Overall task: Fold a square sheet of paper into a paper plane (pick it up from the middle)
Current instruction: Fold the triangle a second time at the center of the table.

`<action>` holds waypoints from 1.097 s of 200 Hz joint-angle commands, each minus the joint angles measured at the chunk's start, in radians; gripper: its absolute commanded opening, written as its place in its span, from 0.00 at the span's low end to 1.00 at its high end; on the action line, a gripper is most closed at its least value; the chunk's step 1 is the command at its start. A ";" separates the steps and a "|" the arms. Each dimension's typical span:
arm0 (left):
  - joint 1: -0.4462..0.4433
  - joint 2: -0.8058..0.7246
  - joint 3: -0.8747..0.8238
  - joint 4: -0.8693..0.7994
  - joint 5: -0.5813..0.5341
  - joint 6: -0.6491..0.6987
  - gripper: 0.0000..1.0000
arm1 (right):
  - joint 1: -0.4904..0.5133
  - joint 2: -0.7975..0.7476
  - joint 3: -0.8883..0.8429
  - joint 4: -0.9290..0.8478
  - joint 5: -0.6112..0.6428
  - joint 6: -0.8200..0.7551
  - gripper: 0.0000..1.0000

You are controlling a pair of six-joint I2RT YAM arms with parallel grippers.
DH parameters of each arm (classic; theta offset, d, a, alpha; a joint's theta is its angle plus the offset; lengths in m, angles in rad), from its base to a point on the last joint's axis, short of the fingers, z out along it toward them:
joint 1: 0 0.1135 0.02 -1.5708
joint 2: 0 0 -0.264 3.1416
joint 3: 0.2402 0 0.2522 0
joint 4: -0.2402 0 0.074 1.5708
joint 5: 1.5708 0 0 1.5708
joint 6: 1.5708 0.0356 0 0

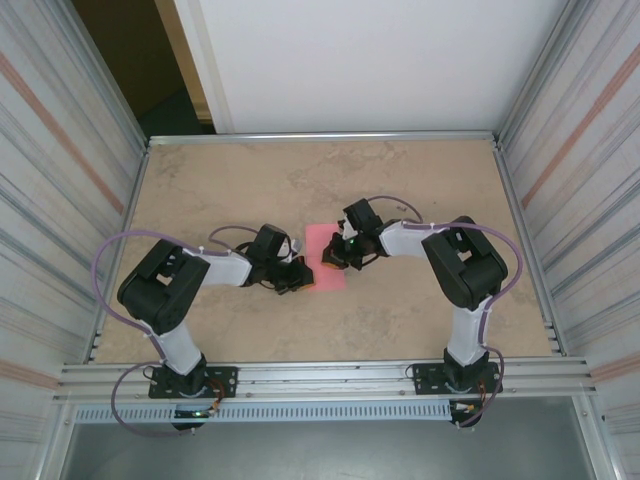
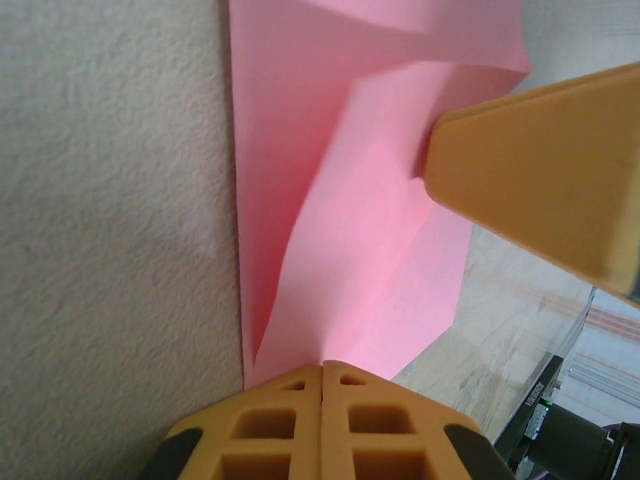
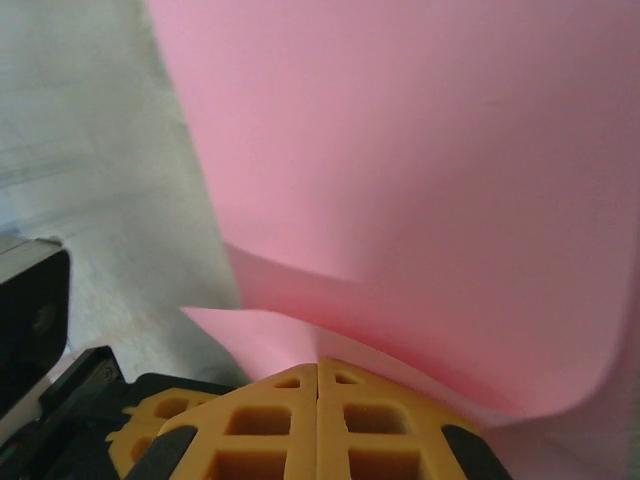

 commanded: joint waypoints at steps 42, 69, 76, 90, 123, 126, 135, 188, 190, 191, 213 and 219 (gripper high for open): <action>0.010 0.022 -0.024 -0.093 -0.019 0.015 0.00 | 0.051 -0.013 -0.033 -0.043 -0.009 -0.057 0.01; 0.011 0.011 -0.022 -0.098 -0.017 0.015 0.00 | 0.048 0.010 -0.045 -0.057 0.000 -0.082 0.00; 0.011 0.007 -0.018 -0.101 -0.016 0.016 0.00 | 0.045 0.020 -0.046 -0.057 0.001 -0.084 0.00; 0.015 -0.009 -0.012 -0.106 -0.009 0.019 0.00 | 0.038 0.038 -0.046 -0.060 0.005 -0.089 0.00; 0.032 -0.073 0.000 -0.078 0.030 0.022 0.02 | 0.037 0.062 -0.053 -0.064 0.015 -0.093 0.00; 0.032 -0.077 0.005 -0.078 0.030 0.023 0.02 | 0.037 0.063 -0.054 -0.063 0.016 -0.093 0.00; 0.034 -0.080 0.015 -0.081 0.029 0.026 0.02 | 0.037 0.067 -0.056 -0.061 0.015 -0.090 0.00; 0.033 -0.001 0.042 -0.080 0.034 0.002 0.01 | 0.037 0.074 -0.058 -0.043 0.012 -0.073 0.00; 0.033 0.001 0.040 -0.086 0.030 0.000 0.01 | 0.037 0.073 -0.060 -0.042 0.012 -0.072 0.00; 0.034 0.002 0.038 -0.088 0.028 0.000 0.01 | 0.038 0.073 -0.060 -0.041 0.012 -0.072 0.00; 0.033 0.023 0.027 -0.135 0.018 -0.003 0.01 | 0.038 0.072 -0.061 -0.034 0.006 -0.063 0.00; 0.033 0.029 0.032 -0.160 0.015 0.001 0.01 | 0.038 0.071 -0.060 -0.034 0.006 -0.064 0.00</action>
